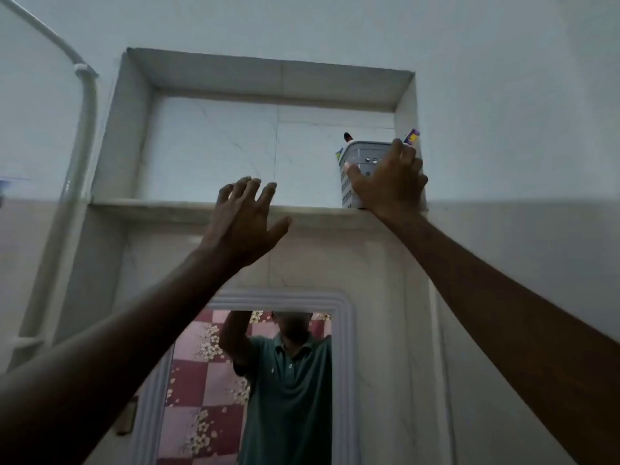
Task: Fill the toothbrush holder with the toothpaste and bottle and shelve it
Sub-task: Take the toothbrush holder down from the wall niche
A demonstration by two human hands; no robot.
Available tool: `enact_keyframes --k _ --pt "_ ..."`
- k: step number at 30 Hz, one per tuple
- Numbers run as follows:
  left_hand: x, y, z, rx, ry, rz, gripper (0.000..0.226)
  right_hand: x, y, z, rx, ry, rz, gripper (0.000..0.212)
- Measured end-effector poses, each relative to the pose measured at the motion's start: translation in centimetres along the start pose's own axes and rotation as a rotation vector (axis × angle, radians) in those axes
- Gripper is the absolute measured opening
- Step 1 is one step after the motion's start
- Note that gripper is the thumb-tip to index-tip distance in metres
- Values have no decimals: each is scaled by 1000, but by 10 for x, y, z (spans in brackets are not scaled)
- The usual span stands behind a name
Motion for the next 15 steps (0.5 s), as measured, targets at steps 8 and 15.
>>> enact_keyframes --k 8,15 --pt "15 6 -33 1 6 -58 75 -12 -16 -44 103 -112 -289 129" --pt "20 7 -33 17 41 -71 76 -4 -27 -37 127 -205 -396 116"
Point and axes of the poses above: each hand's wrist, its own y-axis away from the middle knuckle, its own z-axis out of the back of the hand, x = y × z, the point moved 6 cm from there along -y, towards the middle knuckle, and after that the axes turned 15 degrees about y, right-handed, at the moved point
